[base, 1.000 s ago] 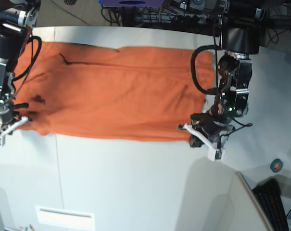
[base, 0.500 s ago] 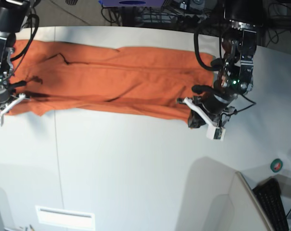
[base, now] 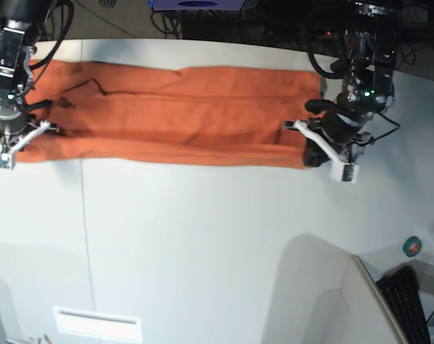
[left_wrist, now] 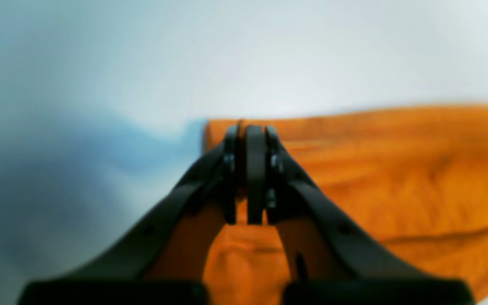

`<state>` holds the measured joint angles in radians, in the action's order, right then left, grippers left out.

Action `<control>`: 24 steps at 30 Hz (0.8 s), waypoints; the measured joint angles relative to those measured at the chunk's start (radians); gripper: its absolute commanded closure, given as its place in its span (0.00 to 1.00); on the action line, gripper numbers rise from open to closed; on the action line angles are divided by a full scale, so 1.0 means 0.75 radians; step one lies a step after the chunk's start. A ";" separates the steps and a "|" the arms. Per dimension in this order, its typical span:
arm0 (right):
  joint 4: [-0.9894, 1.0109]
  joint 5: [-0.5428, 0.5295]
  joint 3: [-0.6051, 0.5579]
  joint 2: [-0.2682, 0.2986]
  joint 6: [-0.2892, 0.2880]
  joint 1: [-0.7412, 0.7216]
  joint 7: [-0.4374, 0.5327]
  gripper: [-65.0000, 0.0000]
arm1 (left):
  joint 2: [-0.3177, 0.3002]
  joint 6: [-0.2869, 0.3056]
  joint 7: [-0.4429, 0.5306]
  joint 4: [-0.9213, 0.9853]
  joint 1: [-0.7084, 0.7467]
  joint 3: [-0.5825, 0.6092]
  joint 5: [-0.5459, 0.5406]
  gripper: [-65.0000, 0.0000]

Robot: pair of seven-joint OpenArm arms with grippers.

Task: Layout the t-shirt on the table in an organized manner, then fold the t-shirt properly
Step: 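Fold the hem over toward the collar with both grippers, halving the shirt lengthwise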

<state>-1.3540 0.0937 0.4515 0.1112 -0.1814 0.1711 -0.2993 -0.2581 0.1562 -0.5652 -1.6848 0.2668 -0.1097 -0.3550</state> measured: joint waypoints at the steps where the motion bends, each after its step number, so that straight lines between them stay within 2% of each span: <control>1: 0.000 0.001 0.000 -0.002 -0.001 0.003 -0.001 1.00 | -0.004 0.001 0.000 -0.005 0.003 -0.010 0.001 1.00; 8: -0.002 -0.004 0.000 -0.003 -0.002 0.014 -0.031 1.00 | 0.004 0.002 -0.001 -0.008 0.042 -0.001 -0.001 1.00; 10: -0.043 -0.005 0.000 -0.006 -0.002 0.033 -0.078 1.00 | 0.002 0.001 -0.001 -0.008 0.056 -0.002 0.001 1.00; 15: -0.154 -0.004 0.000 -0.006 -0.002 0.080 -0.091 1.00 | 0.001 0.002 -0.001 -0.018 0.096 -0.002 0.009 1.00; 24: -0.224 0.003 0.001 -0.060 0.002 0.163 -0.161 1.00 | 0.002 0.002 0.000 -0.015 0.119 -0.002 0.010 1.00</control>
<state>-1.5219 0.0959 0.4519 0.0666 -0.1799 0.2932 -0.4202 -0.2569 0.1574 -0.5652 -1.6962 0.3557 -0.1108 -0.3477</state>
